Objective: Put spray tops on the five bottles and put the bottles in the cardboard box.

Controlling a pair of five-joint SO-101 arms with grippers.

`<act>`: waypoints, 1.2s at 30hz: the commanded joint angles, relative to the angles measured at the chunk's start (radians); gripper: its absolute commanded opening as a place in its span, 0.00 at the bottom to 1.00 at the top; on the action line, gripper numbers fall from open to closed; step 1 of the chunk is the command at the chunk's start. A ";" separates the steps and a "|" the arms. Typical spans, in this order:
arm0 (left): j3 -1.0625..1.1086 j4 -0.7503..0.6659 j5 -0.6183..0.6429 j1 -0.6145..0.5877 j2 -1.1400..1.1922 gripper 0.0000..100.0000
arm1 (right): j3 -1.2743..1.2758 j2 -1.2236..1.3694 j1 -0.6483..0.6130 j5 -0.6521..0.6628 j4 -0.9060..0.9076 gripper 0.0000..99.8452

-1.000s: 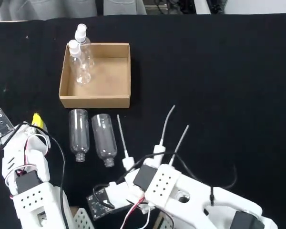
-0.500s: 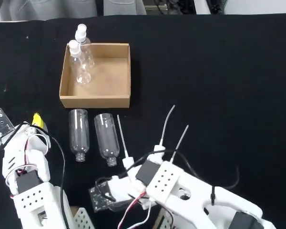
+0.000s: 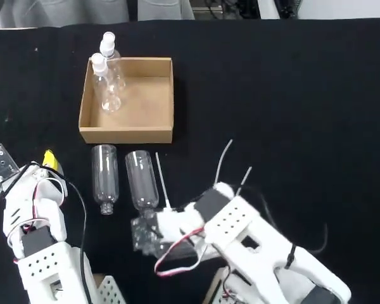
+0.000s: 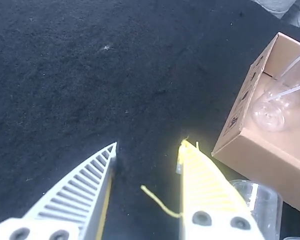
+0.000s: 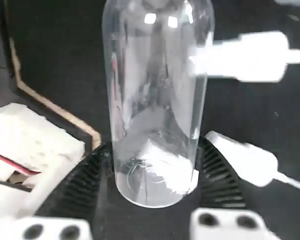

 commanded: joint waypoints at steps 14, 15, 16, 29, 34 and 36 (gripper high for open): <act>-0.015 -0.009 -0.009 -0.002 -0.025 0.18 | -0.131 -0.036 0.431 0.008 0.005 0.14; -0.015 -0.009 -0.009 -0.002 -0.025 0.18 | -0.131 -0.036 0.456 0.008 0.005 0.14; -0.015 -0.009 -0.009 -0.002 -0.025 0.18 | -0.131 -0.036 0.480 0.008 0.005 0.14; -0.015 -0.009 -0.008 -0.005 -0.025 0.18 | -0.134 -0.036 0.807 0.008 0.002 0.14; -0.015 -0.009 -0.008 -0.005 -0.025 0.18 | -0.127 -0.031 0.942 0.009 -0.060 0.14; -0.015 -0.009 -0.008 -0.005 -0.025 0.18 | -0.127 -0.030 0.993 0.011 -0.080 0.14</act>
